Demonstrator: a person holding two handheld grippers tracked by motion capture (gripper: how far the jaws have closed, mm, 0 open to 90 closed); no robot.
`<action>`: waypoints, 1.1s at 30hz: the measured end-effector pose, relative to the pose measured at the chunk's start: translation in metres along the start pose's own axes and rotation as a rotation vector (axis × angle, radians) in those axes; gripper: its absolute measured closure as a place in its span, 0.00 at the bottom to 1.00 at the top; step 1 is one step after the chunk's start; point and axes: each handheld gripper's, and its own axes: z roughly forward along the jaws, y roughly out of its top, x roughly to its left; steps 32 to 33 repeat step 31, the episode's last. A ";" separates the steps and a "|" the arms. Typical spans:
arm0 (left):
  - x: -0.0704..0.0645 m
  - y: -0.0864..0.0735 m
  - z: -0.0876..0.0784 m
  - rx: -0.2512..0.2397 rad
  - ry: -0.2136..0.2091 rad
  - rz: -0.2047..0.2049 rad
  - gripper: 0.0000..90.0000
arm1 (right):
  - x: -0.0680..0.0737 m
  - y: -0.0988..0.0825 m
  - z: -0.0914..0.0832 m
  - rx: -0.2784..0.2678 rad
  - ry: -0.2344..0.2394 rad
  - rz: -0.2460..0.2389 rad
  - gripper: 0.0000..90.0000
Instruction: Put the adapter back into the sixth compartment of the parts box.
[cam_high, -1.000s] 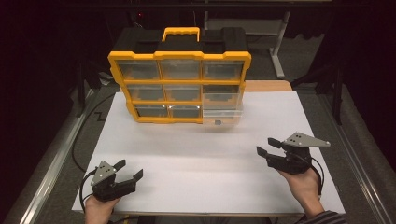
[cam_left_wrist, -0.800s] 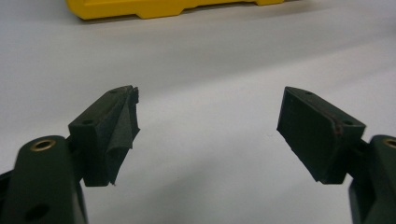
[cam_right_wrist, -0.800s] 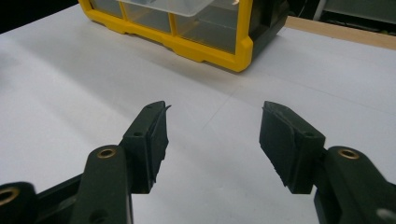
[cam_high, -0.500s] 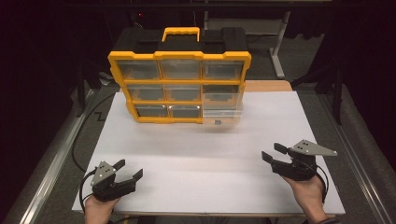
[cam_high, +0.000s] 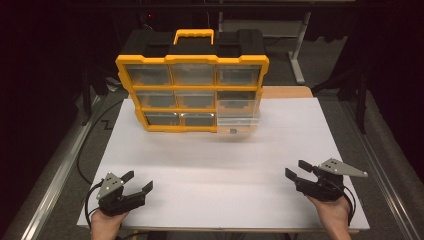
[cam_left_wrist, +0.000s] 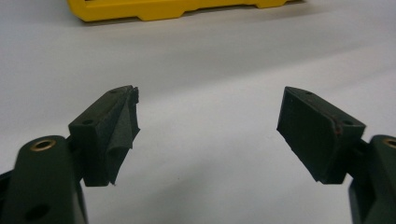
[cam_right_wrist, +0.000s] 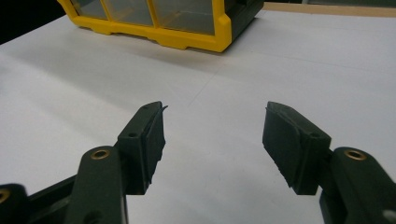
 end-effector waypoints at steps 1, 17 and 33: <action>0.000 0.000 0.000 0.001 0.000 -0.002 0.24 | -0.001 -0.003 -0.001 -0.009 -0.001 0.002 0.42; 0.002 0.000 -0.003 -0.017 0.004 -0.017 0.24 | -0.011 -0.032 -0.015 -0.075 -0.040 0.049 0.37; 0.004 0.000 -0.006 -0.036 0.010 -0.040 0.24 | -0.013 -0.050 -0.026 -0.134 -0.084 0.080 0.34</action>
